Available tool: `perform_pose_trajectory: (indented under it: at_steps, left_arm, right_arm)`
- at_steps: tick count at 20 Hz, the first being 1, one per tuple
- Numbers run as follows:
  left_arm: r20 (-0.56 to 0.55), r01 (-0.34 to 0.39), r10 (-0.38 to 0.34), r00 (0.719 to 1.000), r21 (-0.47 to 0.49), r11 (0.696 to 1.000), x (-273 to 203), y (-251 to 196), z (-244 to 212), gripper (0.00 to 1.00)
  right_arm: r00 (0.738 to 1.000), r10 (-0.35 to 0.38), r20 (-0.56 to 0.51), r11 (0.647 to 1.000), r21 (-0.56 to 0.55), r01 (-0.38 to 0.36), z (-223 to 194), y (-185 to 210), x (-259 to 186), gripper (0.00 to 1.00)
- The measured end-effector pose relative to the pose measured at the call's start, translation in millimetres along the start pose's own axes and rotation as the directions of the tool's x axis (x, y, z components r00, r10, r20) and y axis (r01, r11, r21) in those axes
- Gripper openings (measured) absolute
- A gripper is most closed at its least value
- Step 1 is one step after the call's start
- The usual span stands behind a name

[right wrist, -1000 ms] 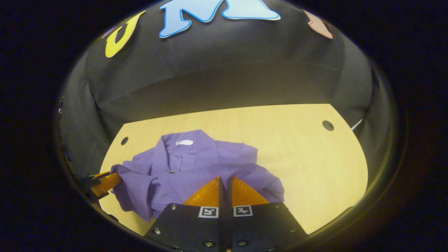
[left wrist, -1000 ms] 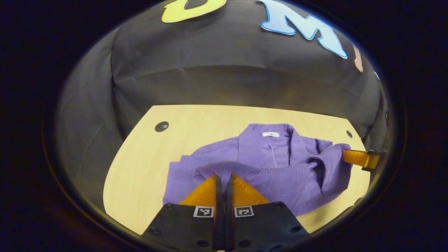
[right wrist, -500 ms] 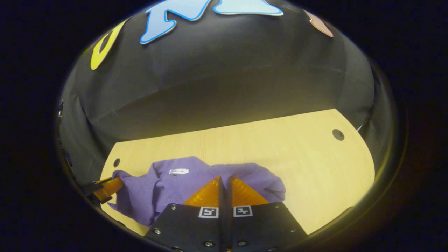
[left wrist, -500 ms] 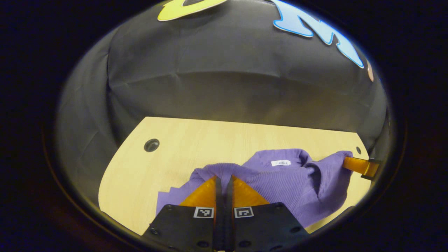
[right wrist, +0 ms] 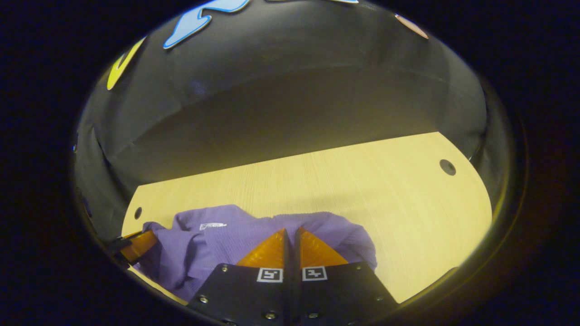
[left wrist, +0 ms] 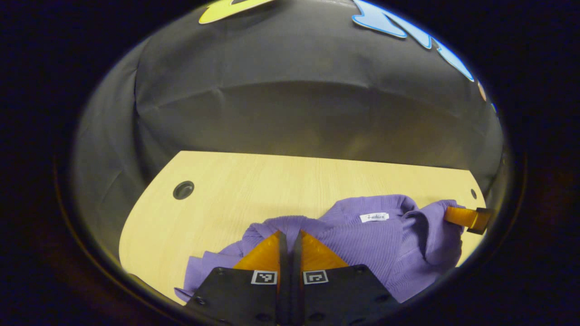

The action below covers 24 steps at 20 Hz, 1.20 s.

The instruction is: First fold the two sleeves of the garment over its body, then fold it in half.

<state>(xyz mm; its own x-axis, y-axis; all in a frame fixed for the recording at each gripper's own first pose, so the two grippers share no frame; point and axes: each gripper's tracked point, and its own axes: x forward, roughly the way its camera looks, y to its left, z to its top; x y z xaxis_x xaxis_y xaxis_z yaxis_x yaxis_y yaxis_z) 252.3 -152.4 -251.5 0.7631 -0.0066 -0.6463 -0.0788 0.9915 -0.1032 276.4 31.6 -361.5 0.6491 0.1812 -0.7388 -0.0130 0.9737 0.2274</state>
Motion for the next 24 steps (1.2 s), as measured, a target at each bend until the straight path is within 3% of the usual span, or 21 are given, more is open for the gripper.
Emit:
perform_pose_trajectory:
  at_steps: [5, 7, 8, 9, 10, 11, 13, 17, 24]
  left_arm:
    - [-0.018, -0.001, 0.001, 1.0, -0.023, 1.0, -3.6, 1.2, -5.3, 0.07]
    - [-0.025, 0.011, -0.012, 1.0, -0.034, 0.999, -9.6, -2.2, -4.7, 0.16]
    - [-0.025, 0.014, -0.015, 1.0, -0.043, 0.999, -13.3, -2.6, -3.5, 0.23]
    - [-0.028, 0.021, -0.023, 0.999, -0.054, 0.998, -18.6, -5.6, -3.4, 0.22]
    - [-0.028, 0.026, -0.028, 0.999, -0.056, 0.998, -23.4, -6.6, -1.7, 0.29]
    - [-0.023, 0.035, -0.037, 0.999, -0.054, 0.998, -28.9, -9.3, -0.2, 0.29]
    - [-0.003, 0.046, -0.046, 0.999, -0.031, 0.998, -43.5, -11.6, 5.2, 0.29]
    - [0.045, 0.074, -0.073, 0.996, -0.001, 0.997, -84.1, -22.4, 20.7, 0.29]
    - [0.195, 0.115, -0.13, 0.972, 0.083, 0.99, -189.5, -38.0, 51.8, 0.29]
  right_arm:
    - [1.0, 0.018, 0.021, 1.0, -0.017, -0.018, 4.3, 0.7, -6.7, 0.03]
    - [0.999, 0.022, 0.032, 0.999, -0.024, -0.021, 8.2, 0.4, -15.1, 0.07]
    - [0.999, 0.029, 0.034, 0.999, -0.018, -0.029, 10.3, 2.4, -20.3, 0.12]
    - [0.999, 0.027, 0.042, 1.0, -0.014, -0.027, 11.8, 1.5, -24.6, 0.17]
    - [0.998, 0.025, 0.051, 1.0, -0.012, -0.024, 14.1, 1.4, -29.0, 0.37]
    - [0.998, 0.023, 0.061, 1.0, -0.012, -0.022, 16.6, 0.8, -35.2, 0.33]
    - [0.996, 0.026, 0.083, 1.0, -0.016, -0.024, 21.2, 3.9, -50.5, 0.38]
    - [0.991, 0.039, 0.129, 0.999, -0.025, -0.036, 29.3, 10.9, -88.4, 0.38]
    - [0.971, 0.054, 0.233, 0.996, -0.084, -0.035, 38.7, 20.2, -180.0, 0.33]
